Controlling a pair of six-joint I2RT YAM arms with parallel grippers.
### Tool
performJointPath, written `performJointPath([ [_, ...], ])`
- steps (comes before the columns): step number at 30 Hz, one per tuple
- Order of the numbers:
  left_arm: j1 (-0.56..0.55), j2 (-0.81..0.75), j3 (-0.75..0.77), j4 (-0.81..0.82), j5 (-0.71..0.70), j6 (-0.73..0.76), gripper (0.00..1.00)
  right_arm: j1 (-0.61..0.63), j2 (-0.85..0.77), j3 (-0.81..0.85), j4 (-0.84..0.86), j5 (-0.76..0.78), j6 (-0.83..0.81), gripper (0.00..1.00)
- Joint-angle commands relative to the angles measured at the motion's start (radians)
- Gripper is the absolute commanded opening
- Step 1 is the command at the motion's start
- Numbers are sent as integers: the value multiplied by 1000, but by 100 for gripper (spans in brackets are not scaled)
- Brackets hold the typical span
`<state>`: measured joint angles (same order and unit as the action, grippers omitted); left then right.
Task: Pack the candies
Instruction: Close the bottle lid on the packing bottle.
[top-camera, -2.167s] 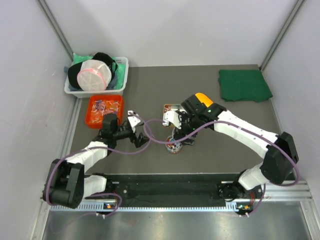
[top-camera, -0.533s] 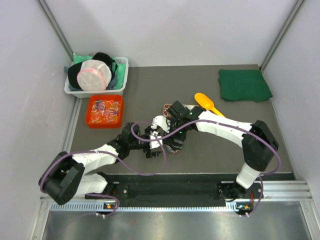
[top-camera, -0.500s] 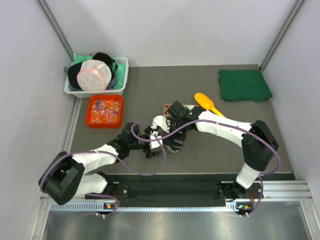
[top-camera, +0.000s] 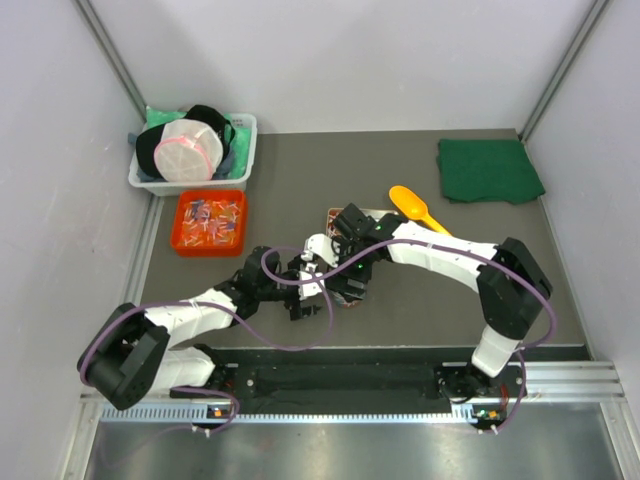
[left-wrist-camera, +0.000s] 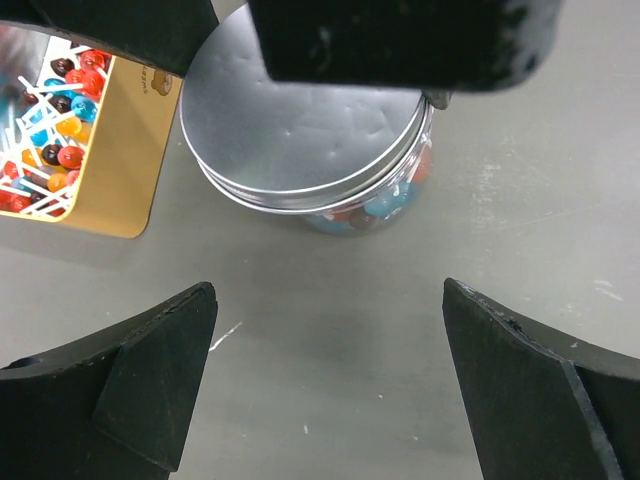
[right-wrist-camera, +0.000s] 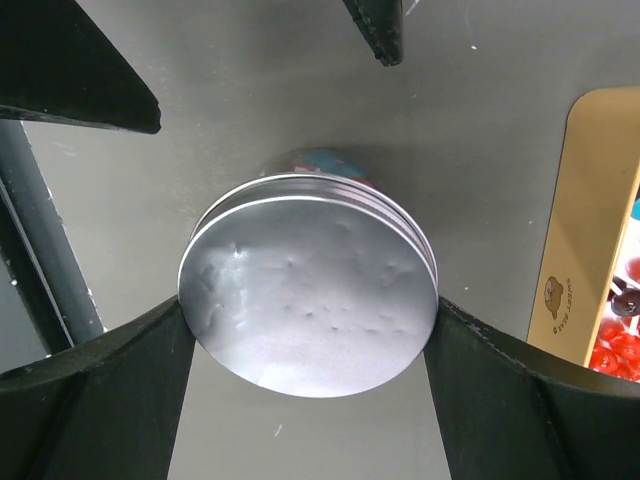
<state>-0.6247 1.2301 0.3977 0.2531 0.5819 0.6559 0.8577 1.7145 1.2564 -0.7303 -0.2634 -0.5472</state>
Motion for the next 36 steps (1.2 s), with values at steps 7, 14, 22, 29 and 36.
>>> performJointPath([
  [7, -4, -35, 9, 97, 39, 11, 99, 20, 46, 3, -98, 47, -20, 60],
  [14, -3, -34, 10, 95, 47, 2, 99, 20, 53, -8, -77, 56, -20, 60],
  [22, -4, -34, 15, 87, 56, -2, 99, 20, 74, 15, -52, 27, -11, 62],
  [29, -4, -24, 21, 83, 67, -1, 99, 18, 68, 50, -67, 6, -5, 65],
  [36, -15, 5, 29, 101, 73, -2, 99, 20, 59, 57, -72, 1, -10, 80],
])
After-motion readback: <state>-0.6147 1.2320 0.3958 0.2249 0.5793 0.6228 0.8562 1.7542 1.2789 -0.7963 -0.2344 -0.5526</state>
